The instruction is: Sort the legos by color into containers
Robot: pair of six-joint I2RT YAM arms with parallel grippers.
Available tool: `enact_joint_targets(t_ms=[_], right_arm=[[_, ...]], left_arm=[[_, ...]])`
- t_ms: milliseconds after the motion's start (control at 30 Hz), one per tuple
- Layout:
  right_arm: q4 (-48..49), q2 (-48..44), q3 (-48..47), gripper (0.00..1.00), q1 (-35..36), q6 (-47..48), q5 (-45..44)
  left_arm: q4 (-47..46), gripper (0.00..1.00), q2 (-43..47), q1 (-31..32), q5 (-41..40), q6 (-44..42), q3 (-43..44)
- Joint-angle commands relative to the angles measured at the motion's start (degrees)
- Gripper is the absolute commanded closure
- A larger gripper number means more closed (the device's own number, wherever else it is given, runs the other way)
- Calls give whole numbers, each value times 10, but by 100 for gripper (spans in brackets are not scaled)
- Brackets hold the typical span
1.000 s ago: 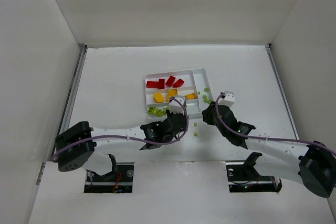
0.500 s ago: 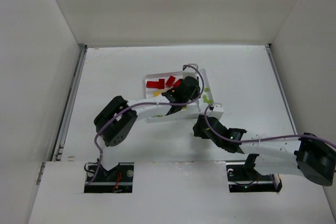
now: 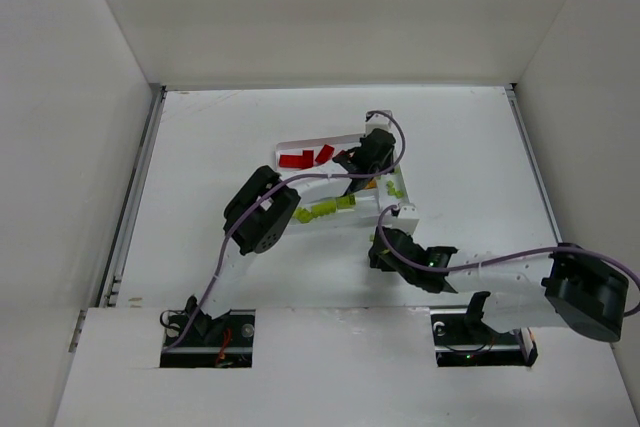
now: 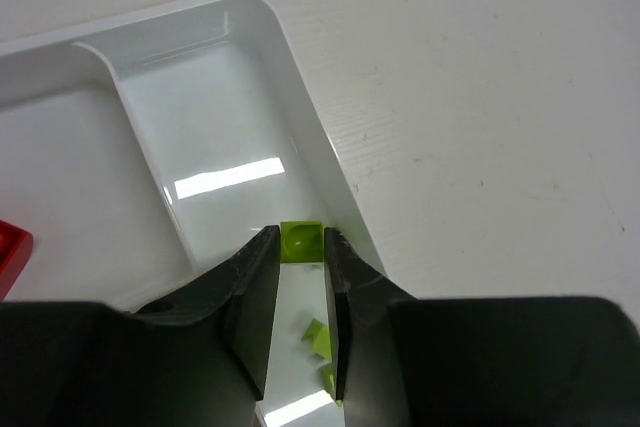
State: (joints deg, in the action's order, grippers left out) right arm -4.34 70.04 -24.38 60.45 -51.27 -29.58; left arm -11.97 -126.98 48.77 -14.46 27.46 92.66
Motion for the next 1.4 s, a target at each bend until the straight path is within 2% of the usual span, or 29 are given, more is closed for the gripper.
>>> enact_joint_targets(t_ms=[0,200,300,400,567,767,967,1167,1367], right_arm=[[9,8,-20,52,9,-9,-7],[17,12,-25,52,10,-5,-7],[17,19,-30,53,10,-2,-7],[17,27,-31,58,10,-2,-7],[16,10,-27,72,10,-3,-12],[10,-82,-15,76,3,2,-15],[39,-124,-40,75,-121,56,-9],[128,-15,-125,74,-243,103,29],[144,150,-232,73,-277,129,26]], left_arm=[[19,78,-9,1,-28,-16,37],[22,78,-22,-1,-41,-26,46],[22,70,-22,-1,-36,-26,45],[8,58,1,3,-36,-28,23],[-36,54,80,0,-29,-22,-39],[-75,53,211,-28,-23,-14,-135],[-96,53,342,-49,-21,-4,-258],[-99,56,428,6,-38,6,-382],[-94,58,458,89,-115,19,-463]])
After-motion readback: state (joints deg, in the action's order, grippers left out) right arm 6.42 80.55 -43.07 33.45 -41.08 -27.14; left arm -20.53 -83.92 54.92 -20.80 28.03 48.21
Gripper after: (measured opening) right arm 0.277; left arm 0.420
